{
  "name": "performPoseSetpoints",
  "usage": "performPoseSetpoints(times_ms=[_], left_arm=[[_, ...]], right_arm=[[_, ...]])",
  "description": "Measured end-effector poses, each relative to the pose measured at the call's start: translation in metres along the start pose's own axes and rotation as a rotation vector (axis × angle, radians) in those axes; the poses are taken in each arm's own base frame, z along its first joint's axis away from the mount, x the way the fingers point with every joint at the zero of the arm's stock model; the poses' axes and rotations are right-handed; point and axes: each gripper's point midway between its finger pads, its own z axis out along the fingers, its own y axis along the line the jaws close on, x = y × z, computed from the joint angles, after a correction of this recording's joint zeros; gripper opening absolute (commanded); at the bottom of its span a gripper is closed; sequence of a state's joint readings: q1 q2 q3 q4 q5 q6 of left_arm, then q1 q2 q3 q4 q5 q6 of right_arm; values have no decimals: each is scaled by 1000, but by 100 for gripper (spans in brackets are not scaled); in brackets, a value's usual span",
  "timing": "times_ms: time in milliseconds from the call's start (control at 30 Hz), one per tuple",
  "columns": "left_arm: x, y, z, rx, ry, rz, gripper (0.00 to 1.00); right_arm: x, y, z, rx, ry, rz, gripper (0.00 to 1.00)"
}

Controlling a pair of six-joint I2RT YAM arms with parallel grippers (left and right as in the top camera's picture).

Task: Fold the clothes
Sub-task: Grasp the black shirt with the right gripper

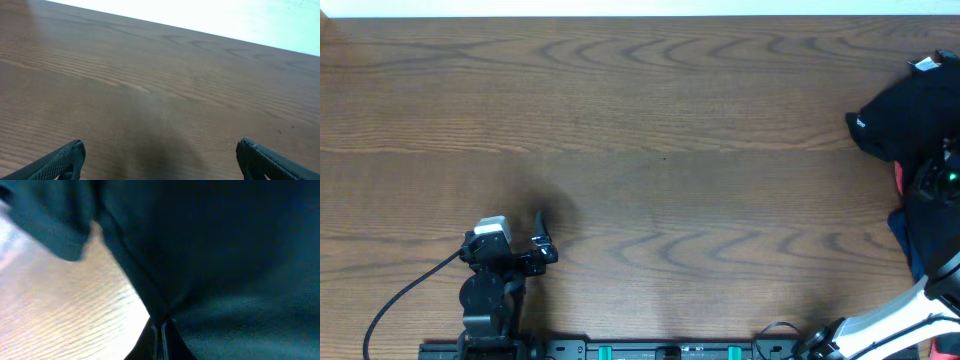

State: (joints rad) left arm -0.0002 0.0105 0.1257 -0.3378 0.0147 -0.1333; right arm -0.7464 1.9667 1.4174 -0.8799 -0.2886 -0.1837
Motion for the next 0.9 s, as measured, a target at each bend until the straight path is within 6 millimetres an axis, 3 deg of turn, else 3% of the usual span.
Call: performPoseSetpoints(times_ms=[100,267,367,467,667,900], left_arm=[[0,0,0,0,0,0,98],[0,0,0,0,0,0,98],[0,0,0,0,0,0,98],[0,0,0,0,0,0,98],[0,0,0,1,-1,0,98],[-9,-4,1,22,-44,-2,98]], right_arm=[[-19,13,-30,10,-68,-32,1],[-52,47,-107,27,-263,-94,1],[-60,64,-148,31,-369,-106,1],[-58,74,-177,33,-437,-110,1],[-52,88,-198,28,-483,-124,1],[-48,107,-193,7,-464,-162,1]])
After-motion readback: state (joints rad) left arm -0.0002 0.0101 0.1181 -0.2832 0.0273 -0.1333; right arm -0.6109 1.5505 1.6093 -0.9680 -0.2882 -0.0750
